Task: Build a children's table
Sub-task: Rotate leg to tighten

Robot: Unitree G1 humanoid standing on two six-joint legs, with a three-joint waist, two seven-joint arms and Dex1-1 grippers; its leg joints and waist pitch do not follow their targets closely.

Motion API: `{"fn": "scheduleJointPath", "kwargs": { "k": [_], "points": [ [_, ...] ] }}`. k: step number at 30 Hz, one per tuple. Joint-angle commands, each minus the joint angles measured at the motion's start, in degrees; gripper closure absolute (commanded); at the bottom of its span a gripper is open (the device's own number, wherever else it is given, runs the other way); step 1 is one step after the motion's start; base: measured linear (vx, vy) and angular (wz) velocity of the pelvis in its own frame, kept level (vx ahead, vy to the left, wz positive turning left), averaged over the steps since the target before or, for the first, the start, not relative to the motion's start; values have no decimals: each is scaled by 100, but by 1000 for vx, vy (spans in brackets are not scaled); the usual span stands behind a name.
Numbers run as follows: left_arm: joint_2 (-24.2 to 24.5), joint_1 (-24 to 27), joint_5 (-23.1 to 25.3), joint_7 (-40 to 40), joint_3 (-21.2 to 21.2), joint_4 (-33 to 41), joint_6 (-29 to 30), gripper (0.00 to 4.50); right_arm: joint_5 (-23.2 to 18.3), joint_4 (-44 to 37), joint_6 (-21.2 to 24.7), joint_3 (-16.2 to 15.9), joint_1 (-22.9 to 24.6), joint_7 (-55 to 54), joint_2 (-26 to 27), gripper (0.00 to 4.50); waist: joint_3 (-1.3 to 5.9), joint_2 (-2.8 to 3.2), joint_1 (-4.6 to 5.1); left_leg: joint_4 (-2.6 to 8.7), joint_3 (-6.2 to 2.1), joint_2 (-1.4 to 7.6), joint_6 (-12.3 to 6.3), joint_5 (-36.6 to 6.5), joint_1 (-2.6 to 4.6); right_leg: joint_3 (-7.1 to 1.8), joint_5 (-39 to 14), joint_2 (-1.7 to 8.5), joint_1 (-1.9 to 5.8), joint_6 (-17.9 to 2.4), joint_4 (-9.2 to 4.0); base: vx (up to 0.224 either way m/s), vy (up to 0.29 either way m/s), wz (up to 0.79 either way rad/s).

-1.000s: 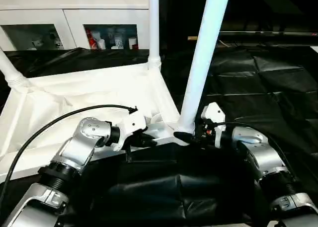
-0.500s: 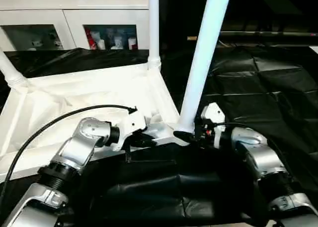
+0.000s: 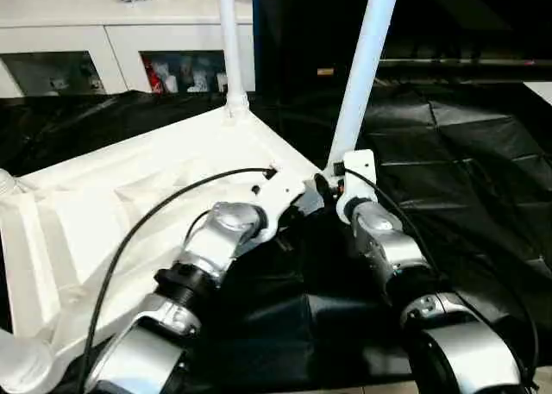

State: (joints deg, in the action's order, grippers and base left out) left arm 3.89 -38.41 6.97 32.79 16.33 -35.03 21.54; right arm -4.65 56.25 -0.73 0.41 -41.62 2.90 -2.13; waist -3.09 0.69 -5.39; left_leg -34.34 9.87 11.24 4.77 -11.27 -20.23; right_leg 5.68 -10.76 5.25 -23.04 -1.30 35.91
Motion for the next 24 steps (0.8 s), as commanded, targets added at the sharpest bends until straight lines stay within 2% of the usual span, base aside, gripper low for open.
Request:
{"fn": "scheduleJointPath", "kwargs": {
  "k": [1,6,11,14,17,18,20,22,24],
  "points": [
    [-59,-51,45,-162,45,29,-254,450,-84,409,74,159,62,57,49,138,397,-61,-15,393,-37,124,-188,-923,-41,-298,-1511,353,316,-861,-522,0,0,0],
    [186,82,9,126,102,199,-454,450,-221,306,-267,177,7,593,47,76,407,-38,-11,389,-39,142,-293,-920,-50,-299,-1245,358,319,-1002,-497,0,0,0],
    [414,219,-46,514,117,370,-683,450,-158,79,-377,89,76,998,-173,54,395,-47,-22,392,-35,147,-333,-908,-49,-297,-1363,375,323,-1048,-513,0,0,0],
    [733,413,-208,1081,134,647,-980,450,-269,-802,-236,-142,516,2367,-644,54,396,-52,-34,391,-39,164,-397,-862,-72,-307,-1246,362,345,-1002,-491,0,0,0],
    [1015,560,-378,1619,158,817,-1242,450,-401,-1686,-56,-438,984,3531,-1187,54,387,-41,-57,391,-41,162,-537,-814,-77,-302,-1077,333,358,-995,-496,0,0,0],
    [1167,632,-500,1981,177,943,-1324,450,-513,-2141,56,-591,1222,4108,-1491,54,394,-24,-61,390,-42,173,-549,-797,-66,-308,-994,336,345,-1066,-477,0,0,0],
    [1307,697,-623,2330,188,1095,-1318,450,-675,-2541,214,-717,1419,4636,-1755,54,393,-33,-73,387,-44,181,-563,-802,-61,-313,-960,340,351,-1082,-471,0,0,0],
    [1415,754,-768,2629,162,1254,-1241,450,-779,-2856,356,-813,1567,5056,-1963,54,387,-18,-78,390,-37,191,-573,-868,-55,-316,-1017,343,340,-1148,-478,0,0,0],
    [1513,808,-926,2938,148,1433,-1179,450,-846,-3079,526,-858,1655,5359,-2079,54,372,-14,-88,401,-35,188,-510,-978,-52,-311,-1272,344,334,-1145,-507,0,0,0]
  ]
}}
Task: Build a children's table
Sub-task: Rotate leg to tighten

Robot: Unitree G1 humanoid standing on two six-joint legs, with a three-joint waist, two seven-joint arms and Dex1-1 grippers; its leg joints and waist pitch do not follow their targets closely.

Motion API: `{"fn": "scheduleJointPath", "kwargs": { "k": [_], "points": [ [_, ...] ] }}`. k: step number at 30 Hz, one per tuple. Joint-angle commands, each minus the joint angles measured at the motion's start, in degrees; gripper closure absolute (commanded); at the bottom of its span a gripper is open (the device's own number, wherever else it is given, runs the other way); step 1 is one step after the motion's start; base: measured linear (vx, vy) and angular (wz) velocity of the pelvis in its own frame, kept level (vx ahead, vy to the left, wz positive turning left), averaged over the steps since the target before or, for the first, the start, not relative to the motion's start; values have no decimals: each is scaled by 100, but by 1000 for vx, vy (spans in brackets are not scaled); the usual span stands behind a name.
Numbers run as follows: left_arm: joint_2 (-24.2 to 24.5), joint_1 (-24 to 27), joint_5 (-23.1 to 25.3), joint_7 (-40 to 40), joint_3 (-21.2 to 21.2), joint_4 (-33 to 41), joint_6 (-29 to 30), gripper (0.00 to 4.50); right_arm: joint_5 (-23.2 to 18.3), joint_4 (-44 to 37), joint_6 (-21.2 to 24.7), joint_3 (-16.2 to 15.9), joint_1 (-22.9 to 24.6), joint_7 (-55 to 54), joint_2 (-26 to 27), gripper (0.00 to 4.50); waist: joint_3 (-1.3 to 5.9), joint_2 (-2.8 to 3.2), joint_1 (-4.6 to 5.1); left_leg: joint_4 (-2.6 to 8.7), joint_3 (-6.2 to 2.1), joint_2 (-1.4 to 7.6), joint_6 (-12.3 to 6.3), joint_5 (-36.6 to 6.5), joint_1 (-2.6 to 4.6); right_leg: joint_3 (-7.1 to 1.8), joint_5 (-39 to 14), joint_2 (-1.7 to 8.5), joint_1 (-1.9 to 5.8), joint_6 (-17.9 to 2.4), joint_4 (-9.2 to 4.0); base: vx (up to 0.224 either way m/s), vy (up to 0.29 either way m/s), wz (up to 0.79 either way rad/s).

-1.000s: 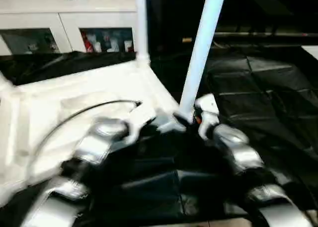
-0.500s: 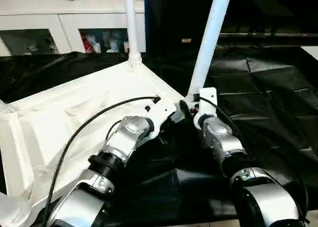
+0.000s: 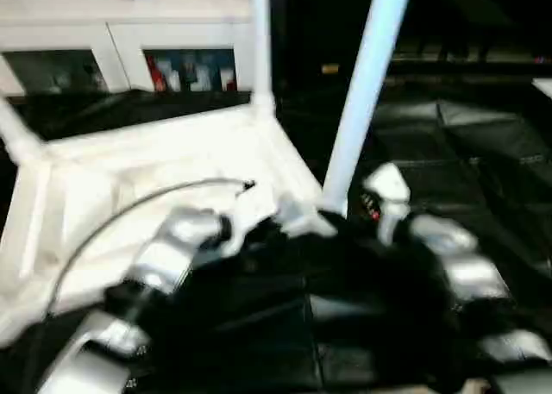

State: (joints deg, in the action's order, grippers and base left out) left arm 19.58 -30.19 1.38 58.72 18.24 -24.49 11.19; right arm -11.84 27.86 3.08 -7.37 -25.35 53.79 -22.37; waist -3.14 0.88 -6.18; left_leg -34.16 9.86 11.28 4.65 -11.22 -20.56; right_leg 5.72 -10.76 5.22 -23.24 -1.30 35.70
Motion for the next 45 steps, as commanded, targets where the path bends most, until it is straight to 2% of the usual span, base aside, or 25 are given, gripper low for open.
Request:
{"fn": "scheduleJointPath", "kwargs": {
  "k": [1,3,6,9,12,14,16,20,21,26,29,31,33,34,35,36,39,41,42,45],
  "points": [
    [-25,9,-433,457,-50,446,-127,450,-94,-309,142,-78,58,286,-75,54,377,-33,-9,384,-35,184,-498,-982,-20,-316,-1272,347,354,-1144,-485,0,0,0],
    [3,52,-574,635,-74,576,-58,450,-66,-373,168,-90,85,337,-91,54,377,-45,-25,395,-36,189,-409,-992,-2,-322,-1444,353,332,-1116,-497,0,0,0],
    [15,81,-619,673,-82,645,-33,450,-47,-453,228,-213,105,478,-129,54,374,-53,-46,392,-20,197,-389,-1005,37,-336,-1384,345,300,-1160,-495,0,0,0],
    [38,85,-616,700,-86,629,-45,450,-115,-491,396,-240,94,543,-142,54,375,-56,-49,396,-29,189,-385,-950,4,-331,-1361,343,328,-1119,-484,0,0,0],
    [57,108,-605,716,-107,663,-13,450,-78,-486,522,-226,75,604,-129,90,379,-69,-48,392,-33,184,-379,-896,-15,-328,-1385,355,337,-1067,-483,0,0,0],
    [58,123,-597,724,-119,699,18,450,-27,-480,507,-236,88,622,-130,90,381,-76,-50,391,-36,187,-376,-856,-21,-329,-1355,359,340,-1059,-476,0,0,0],
    [58,139,-588,730,-129,726,42,450,-45,-480,524,-224,97,614,-123,132,380,-77,-50,386,-31,182,-394,-797,-22,-329,-1296,351,336,-1070,-471,0,0,0],
    [56,155,-575,732,-138,730,43,450,-88,-496,557,-211,105,623,-127,152,380,-78,-48,385,-30,180,-399,-788,-25,-327,-1307,351,339,-1062,-472,0,0,0],
    [57,163,-572,733,-137,724,39,450,-74,-486,557,-225,108,640,-138,170,380,-75,-50,387,-31,182,-392,-804,-21,-326,-1340,354,337,-1051,-477,0,0,0],
    [48,170,-536,677,-141,679,25,450,25,-402,510,-263,138,574,-122,177,381,-81,-51,386,-32,182,-377,-797,-22,-328,-1353,355,338,-1032,-477,0,0,0],
    [-72,65,-342,249,-185,446,59,450,226,-31,442,-196,74,52,19,178,373,-82,-33,387,-28,173,-342,-794,-33,-322,-1382,348,330,-1026,-480,0,0,0],
    [-217,-88,-133,-244,-230,133,59,450,376,397,392,-75,-46,-588,207,178,358,-79,-11,397,-26,156,-266,-904,-15,-313,-1759,354,316,-933,-537,0,0,0],
    [-481,-284,-52,-753,-327,-187,182,450,405,945,495,182,-255,-1525,533,178,379,-63,-18,393,-35,164,-206,-866,-8,-318,-1747,364,318,-914,-525,0,0,0],
    [-575,-345,-31,-919,-352,-268,263,450,399,1103,527,282,-328,-1881,648,178,368,-67,9,405,-35,153,-170,-878,-9,-319,-1718,350,312,-932,-527,0,0,0],
    [-797,-489,11,-1298,-411,-451,415,450,384,1451,614,503,-500,-2691,897,178,377,-73,10,405,-41,155,-131,-858,-9,-319,-1686,358,326,-942,-511,0,0,0],
    [-1012,-611,28,-1665,-486,-590,607,450,362,1717,698,670,-643,-3334,1087,178,377,-66,54,413,-46,151,-13,-877,12,-319,-1725,357,316,-953,-514,0,0,0],
    [-1405,-818,-22,-2280,-675,-826,881,450,279,2195,707,934,-928,-4233,1389,178,388,-73,59,394,-29,134,-89,-847,-4,-326,-1523,361,335,-994,-511,0,0,0],
    [-1653,-936,-31,-2525,-716,-933,974,450,145,2497,665,1115,-1156,-4699,1608,178,395,-76,63,393,-32,120,-128,-834,-9,-318,-1626,368,337,-956,-529,0,0,0],
    [-1766,-986,-8,-2631,-699,-976,1004,450,93,2650,595,1142,-1304,-4784,1720,178,408,-71,56,387,-36,128,-179,-711,-25,-321,-1360,364,337,-997,-496,0,0,0],
    [-1774,-996,49,-2637,-643,-991,952,450,99,2729,548,1125,-1389,-4772,1759,178,416,-72,49,378,-38,134,-280,-622,-41,-314,-1028,357,352,-1053,-461,0,0,0]
  ]
}}
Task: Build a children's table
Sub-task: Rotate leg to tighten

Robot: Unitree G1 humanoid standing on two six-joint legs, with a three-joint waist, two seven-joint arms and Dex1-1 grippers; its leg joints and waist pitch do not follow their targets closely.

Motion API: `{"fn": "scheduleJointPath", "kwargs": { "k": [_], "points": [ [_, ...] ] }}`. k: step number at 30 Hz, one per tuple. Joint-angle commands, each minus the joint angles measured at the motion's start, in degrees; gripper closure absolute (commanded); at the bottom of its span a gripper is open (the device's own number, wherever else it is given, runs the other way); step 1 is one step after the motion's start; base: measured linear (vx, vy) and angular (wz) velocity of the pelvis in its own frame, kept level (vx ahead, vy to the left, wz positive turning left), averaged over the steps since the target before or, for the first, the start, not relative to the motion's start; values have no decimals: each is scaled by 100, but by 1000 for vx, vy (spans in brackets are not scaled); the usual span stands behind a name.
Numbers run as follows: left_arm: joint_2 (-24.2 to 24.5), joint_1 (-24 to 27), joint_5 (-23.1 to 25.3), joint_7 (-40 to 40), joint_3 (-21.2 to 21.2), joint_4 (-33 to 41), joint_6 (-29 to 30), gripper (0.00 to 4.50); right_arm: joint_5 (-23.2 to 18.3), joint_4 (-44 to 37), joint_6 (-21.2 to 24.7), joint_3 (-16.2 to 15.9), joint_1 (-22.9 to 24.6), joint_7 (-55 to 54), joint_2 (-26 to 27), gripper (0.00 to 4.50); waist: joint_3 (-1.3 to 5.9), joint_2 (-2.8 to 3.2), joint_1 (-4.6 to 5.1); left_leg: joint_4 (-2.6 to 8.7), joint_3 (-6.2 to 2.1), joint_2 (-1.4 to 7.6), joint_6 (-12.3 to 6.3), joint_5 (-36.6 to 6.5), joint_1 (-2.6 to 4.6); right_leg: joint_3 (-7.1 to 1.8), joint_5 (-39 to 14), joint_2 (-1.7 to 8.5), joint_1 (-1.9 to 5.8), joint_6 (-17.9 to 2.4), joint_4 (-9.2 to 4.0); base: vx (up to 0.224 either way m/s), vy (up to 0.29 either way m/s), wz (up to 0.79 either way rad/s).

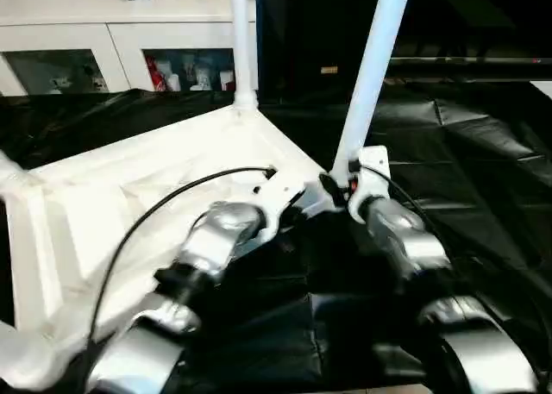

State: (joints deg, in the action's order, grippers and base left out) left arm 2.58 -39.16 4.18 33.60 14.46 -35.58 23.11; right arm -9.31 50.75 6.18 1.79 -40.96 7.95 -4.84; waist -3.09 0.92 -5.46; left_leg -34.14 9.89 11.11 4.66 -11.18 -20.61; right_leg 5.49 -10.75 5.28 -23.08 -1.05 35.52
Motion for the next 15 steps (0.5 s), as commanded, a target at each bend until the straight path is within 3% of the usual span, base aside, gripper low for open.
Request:
{"fn": "scheduleJointPath", "kwargs": {
  "k": [1,2,3,4,7,8,12,15],
  "points": [
    [-51,-98,-136,-77,-182,99,-323,450,-95,599,152,222,34,-192,58,178,414,-90,-20,376,-34,154,-333,-599,-32,-292,-900,345,338,-1119,-436,0,0,0],
    [-47,-93,-134,-65,-179,104,-331,450,-96,611,140,228,22,-179,62,178,418,-82,-18,373,-35,156,-343,-603,-30,-291,-880,355,334,-1157,-426,0,0,0],
    [-34,-77,-129,-29,-169,120,-355,450,-108,662,86,262,-23,-135,81,122,396,-78,-4,382,-29,152,-356,-722,-25,-287,-1042,357,333,-1165,-459,0,0,0],
    [-27,-71,-129,-20,-165,127,-360,450,-119,691,55,286,-45,-119,92,108,394,-81,-3,382,-26,151,-354,-748,-29,-291,-1091,363,337,-1150,-467,0,0,0],
    [88,-8,-96,91,-100,202,-429,450,-144,751,-109,352,-125,-23,97,106,400,-82,3,389,-27,161,-341,-805,-11,-297,-1217,370,327,-1123,-478,0,0,0],
    [184,41,-85,199,-64,256,-503,450,-115,757,-208,325,-171,114,63,87,407,-82,-2,386,-33,161,-347,-748,-22,-296,-1122,371,337,-1132,-461,0,0,0],
    [363,140,-96,440,-9,349,-643,450,-11,582,-289,118,-156,642,-99,64,419,-90,-3,365,-23,157,-462,-556,-44,-291,-779,359,356,-1259,-416,0,0,0],
    [693,327,-183,970,48,509,-940,450,0,-157,-350,-252,220,2151,-575,64,421,-89,-32,342,-19,167,-644,-441,-63,-289,-476,352,364,-1287,-393,0,0,0]
  ]
}}
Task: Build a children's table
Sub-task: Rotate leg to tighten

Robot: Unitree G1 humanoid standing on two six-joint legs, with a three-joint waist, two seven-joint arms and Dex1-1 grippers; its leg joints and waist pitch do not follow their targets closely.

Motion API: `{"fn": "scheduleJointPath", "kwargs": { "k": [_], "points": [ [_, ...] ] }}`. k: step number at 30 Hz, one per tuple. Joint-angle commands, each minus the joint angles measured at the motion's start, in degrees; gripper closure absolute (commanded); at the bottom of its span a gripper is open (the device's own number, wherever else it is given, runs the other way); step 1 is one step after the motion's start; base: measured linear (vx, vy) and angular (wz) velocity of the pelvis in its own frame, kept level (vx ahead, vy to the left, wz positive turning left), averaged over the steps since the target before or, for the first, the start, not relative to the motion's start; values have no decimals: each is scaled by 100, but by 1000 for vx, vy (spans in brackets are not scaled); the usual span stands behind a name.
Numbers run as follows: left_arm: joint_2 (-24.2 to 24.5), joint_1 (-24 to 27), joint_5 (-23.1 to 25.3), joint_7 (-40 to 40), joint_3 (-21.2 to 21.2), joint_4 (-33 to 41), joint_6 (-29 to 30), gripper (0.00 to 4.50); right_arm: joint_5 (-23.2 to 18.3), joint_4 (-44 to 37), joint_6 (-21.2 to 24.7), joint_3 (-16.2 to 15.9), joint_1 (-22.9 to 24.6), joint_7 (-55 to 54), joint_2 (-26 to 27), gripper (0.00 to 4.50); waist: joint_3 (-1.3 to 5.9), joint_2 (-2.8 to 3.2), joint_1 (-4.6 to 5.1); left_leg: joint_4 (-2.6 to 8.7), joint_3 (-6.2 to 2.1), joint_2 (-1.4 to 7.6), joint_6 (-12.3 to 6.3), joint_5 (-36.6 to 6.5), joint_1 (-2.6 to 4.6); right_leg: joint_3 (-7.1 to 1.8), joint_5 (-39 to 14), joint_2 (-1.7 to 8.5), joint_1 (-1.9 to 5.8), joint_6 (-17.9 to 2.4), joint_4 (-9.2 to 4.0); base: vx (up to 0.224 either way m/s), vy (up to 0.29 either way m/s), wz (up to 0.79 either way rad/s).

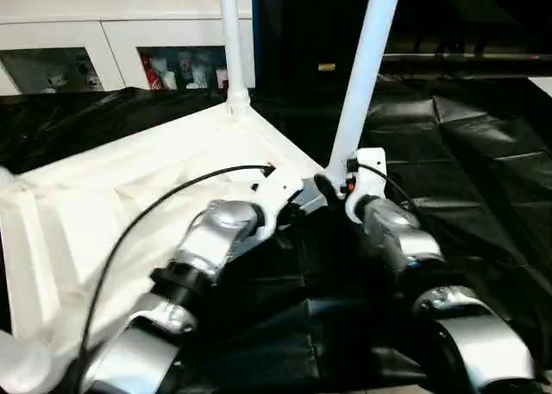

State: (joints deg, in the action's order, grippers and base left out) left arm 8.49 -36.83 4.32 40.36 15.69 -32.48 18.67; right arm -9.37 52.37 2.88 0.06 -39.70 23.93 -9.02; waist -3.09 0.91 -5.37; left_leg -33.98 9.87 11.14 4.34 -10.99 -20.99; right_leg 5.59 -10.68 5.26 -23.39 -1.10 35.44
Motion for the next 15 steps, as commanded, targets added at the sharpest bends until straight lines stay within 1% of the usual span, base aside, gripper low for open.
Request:
{"fn": "scheduleJointPath", "kwargs": {
  "k": [1,2,3,4,5,6,7,8,9,10,11,12,13,14,15],
  "points": [
    [171,132,-226,431,-61,237,-584,450,-16,-506,-29,-160,205,895,-276,64,418,-97,-42,328,-21,165,-664,-487,-29,-298,-494,354,401,-1282,-385,0,0,0],
    [275,197,-294,668,-46,313,-701,450,-17,-813,-89,-340,400,1430,-486,64,410,-55,-45,332,-22,172,-653,-536,-18,-300,-593,355,382,-1282,-397,0,0,0],
    [358,256,-359,875,-33,399,-777,450,-13,-1088,-108,-518,578,1847,-681,64,414,-75,-57,329,-23,168,-665,-578,-17,-288,-632,346,400,-1259,-409,0,0,0],
    [432,312,-433,1074,-20,498,-813,450,11,-1298,-136,-665,720,2175,-853,64,414,-82,-78,332,-32,200,-674,-586,-17,-299,-604,361,402,-1247,-395,0,0,0],
    [435,315,-437,1085,-19,503,-814,450,12,-1309,-137,-673,727,2192,-863,64,411,-76,-86,334,-28,200,-671,-594,-13,-299,-616,356,394,-1271,-395,0,0,0],
    [523,382,-531,1332,1,636,-818,450,22,-1526,-140,-804,866,2499,-1047,64,412,-66,-100,331,-25,201,-667,-593,-6,-303,-613,353,387,-1292,-391,0,0,0],
    [615,439,-598,1538,30,763,-796,450,15,-1679,-89,-883,952,2713,-1187,64,403,-66,-84,336,-21,200,-654,-622,-14,-306,-652,351,376,-1312,-392,0,0,0],
    [741,511,-686,1814,72,936,-748,450,-16,-1868,-8,-967,1043,2961,-1342,64,403,-29,-98,336,-23,193,-618,-692,5,-296,-764,344,376,-1322,-409,0,0,0],
    [741,511,-686,1814,72,936,-748,450,-16,-1868,-8,-967,1043,2961,-1342,64,404,-46,-100,339,-25,208,-611,-698,-2,-303,-756,353,386,-1316,-406,0,0,0],
    [820,558,-750,1995,99,1051,-711,450,-48,-1971,64,-1006,1083,3091,-1414,64,396,-41,-89,347,-23,204,-599,-717,-3,-301,-822,345,368,-1327,-414,0,0,0],
    [886,605,-829,2152,111,1179,-656,450,-83,-2048,123,-1010,1105,3185,-1434,64,411,-46,-106,338,-23,206,-579,-707,8,-308,-806,347,374,-1342,-402,0,0,0],
    [886,605,-829,2152,111,1179,-656,450,-83,-2048,123,-1010,1105,3185,-1434,64,396,-41,-108,346,-20,211,-577,-693,0,-310,-813,344,356,-1363,-403,0,0,0],
    [948,663,-927,2355,108,1321,-627,450,-72,-2099,183,-972,1114,3247,-1410,64,392,-50,-107,348,-21,210,-566,-719,-1,-307,-852,341,359,-1359,-407,0,0,0],
    [969,688,-961,2429,101,1380,-611,450,-57,-2095,198,-961,1109,3245,-1391,64,399,-31,-128,345,-14,218,-546,-732,30,-316,-886,349,336,-1363,-414,0,0,0],
    [986,719,-1010,2520,84,1448,-602,450,-51,-2078,193,-942,1096,3227,-1349,64,404,-48,-131,341,-10,217,-543,-717,37,-319,-842,345,333,-1378,-406,0,0,0]
  ]
}}
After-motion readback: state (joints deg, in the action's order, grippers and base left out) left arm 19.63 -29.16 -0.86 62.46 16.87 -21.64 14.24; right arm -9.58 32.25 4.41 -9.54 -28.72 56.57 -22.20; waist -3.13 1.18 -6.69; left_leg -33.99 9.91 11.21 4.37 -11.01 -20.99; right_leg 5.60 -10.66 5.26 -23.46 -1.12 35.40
